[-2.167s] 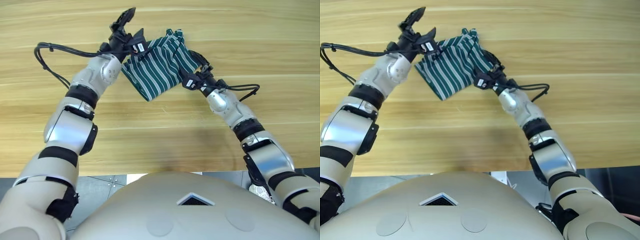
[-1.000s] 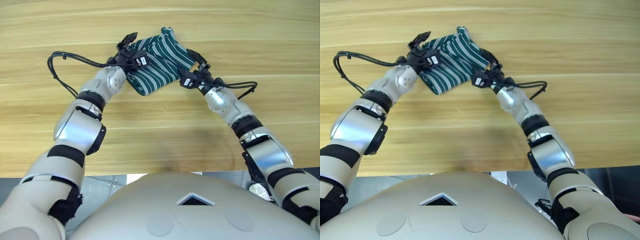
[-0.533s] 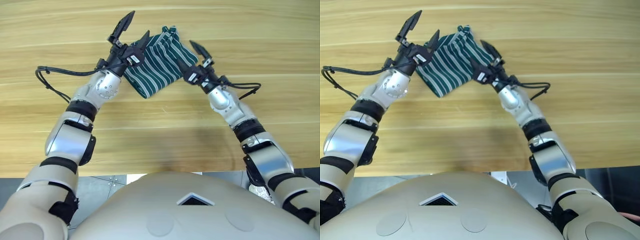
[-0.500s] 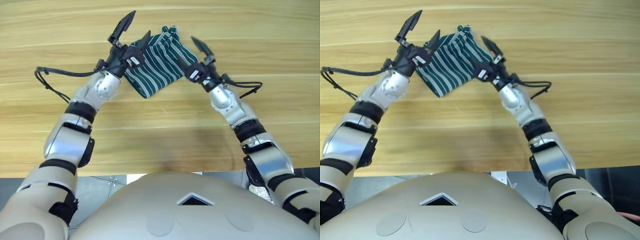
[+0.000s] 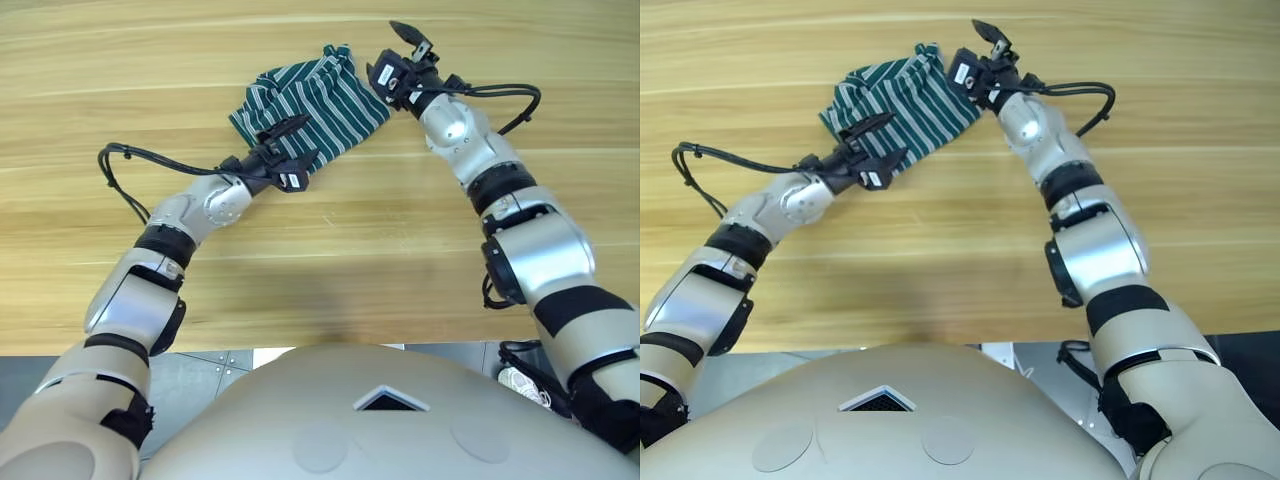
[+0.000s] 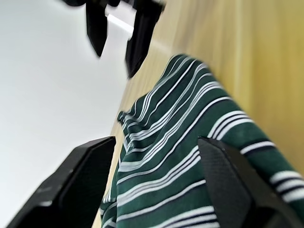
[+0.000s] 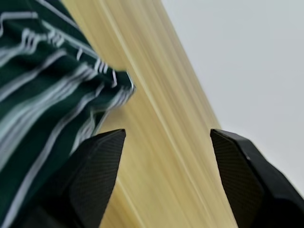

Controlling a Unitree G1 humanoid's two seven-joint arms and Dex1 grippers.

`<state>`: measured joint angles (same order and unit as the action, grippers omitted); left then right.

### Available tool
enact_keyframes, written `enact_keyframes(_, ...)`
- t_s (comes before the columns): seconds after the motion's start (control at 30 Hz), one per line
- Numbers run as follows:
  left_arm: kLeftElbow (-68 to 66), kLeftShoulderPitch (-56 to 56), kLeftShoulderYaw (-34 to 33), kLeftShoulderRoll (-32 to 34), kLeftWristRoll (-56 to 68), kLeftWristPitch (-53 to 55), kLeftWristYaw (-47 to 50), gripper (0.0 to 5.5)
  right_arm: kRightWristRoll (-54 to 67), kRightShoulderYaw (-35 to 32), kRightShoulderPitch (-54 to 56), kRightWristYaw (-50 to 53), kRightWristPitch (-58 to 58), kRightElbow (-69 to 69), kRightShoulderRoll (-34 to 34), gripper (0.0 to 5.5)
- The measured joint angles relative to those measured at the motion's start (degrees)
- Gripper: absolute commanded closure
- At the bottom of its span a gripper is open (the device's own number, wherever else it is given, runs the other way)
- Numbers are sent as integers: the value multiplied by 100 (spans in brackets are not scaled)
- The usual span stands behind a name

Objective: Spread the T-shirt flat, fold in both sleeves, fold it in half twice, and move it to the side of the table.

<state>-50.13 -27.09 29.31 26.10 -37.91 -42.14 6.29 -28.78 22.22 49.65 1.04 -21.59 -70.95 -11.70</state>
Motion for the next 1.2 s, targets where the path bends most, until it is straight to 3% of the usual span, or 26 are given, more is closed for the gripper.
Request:
enact_keyframes(0.23, -59, 307, -118, 94, 336, -204, 105, 229, -192, 103, 187, 137, 306, -538, 289, 219)
enact_keyframes(0.37, 463, 740, -163, 362, 340, -497, 225, 229, 106, -284, 255, 335, -94, -473, 168, 219)
enact_keyframes(0.5, 2011, 1764, -633, 483, 632, -946, 456, 229, 395, -415, 211, 106, -979, -9, 380, 219)
enact_keyframes(0.63, 3351, 2279, -1015, 373, 681, -886, 451, 229, 97, 6, -48, -153, -1092, 15, 708, 219)
enact_keyframes(0.77, 4050, 2708, -1558, 306, 853, -643, 498, 229, -206, 457, -421, -736, -1062, -145, 955, 219)
enact_keyframes(0.9, 4230, 2964, -2023, 70, 1280, -553, 640, 229, -48, 344, -323, -979, -582, -316, 1127, 219)
enact_keyframes(1.0, 4269, 3091, -2115, -61, 1427, -558, 616, 229, 344, -133, -120, -874, 206, -475, 1153, 219)
enact_keyframes(1.2, 4266, 3229, -2549, -215, 2395, -686, 475, 229, 2882, -3044, 98, -462, 2275, -659, 523, 219)
